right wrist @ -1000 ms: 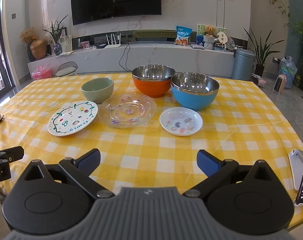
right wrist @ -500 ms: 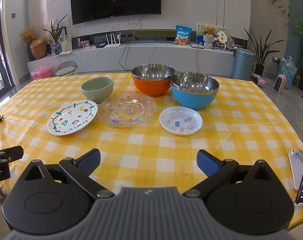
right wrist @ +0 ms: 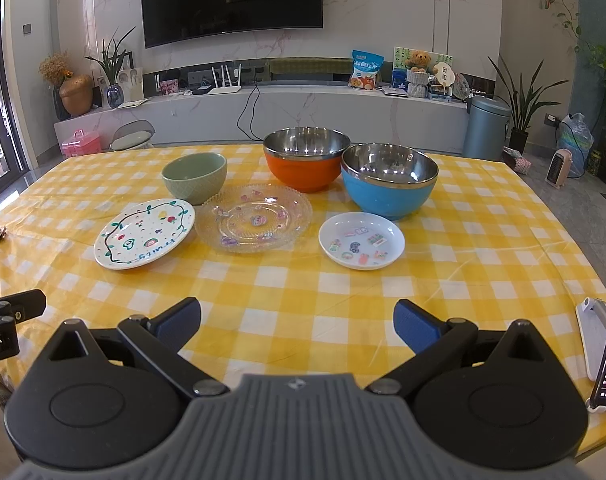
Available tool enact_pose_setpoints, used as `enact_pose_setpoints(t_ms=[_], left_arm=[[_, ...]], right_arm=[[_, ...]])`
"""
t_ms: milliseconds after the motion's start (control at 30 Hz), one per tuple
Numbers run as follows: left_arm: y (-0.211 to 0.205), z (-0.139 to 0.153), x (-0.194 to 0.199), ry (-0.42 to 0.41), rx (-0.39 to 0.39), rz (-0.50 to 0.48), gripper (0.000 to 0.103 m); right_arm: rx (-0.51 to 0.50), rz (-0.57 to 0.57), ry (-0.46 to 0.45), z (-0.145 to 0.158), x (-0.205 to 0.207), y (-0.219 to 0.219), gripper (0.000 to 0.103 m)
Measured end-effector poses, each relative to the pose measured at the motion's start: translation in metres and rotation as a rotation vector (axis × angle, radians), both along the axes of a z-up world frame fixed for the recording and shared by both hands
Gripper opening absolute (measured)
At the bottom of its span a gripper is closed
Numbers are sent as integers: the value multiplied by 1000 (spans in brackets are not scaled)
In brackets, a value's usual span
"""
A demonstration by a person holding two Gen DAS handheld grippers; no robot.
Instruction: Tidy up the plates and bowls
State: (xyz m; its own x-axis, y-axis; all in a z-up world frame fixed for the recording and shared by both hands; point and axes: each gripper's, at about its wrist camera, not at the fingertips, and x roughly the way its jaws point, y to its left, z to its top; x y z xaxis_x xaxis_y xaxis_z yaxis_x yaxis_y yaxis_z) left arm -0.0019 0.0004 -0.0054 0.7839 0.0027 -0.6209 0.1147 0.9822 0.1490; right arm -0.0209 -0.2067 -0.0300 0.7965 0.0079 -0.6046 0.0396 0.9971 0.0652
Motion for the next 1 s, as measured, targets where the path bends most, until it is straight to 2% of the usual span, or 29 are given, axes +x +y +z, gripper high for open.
enact_pose_setpoints(t_ms=[233,400,467,533,633,800,833,900,1000], left_arm=[[-4,1,2,34,4,-51,72],[-1,7,16,83,-72,-87,65],[1,12,29,118,-93,-86,57],[1,20,42,134,-80,-97,51],[4,33,66,148,-63,-118,51],[29,43,116,226,-135,-133,51],[35,43,125,233,-143,-133,51],[47,43,144,230,-149,-127,52],[64,40,164,197,-181,-137,52]], right_arm=[[14,-6,24,-2,2,-4,100],[60,-13,47,0,12,-5,97],[87,-10,68,-1,19,-3,94],[112,5,94,-2,28,1,94],[140,31,91,0,39,8,94],[225,78,38,4,60,19,94],[231,89,31,3,66,23,92],[238,123,16,2,78,31,81],[261,131,25,-4,97,42,77]])
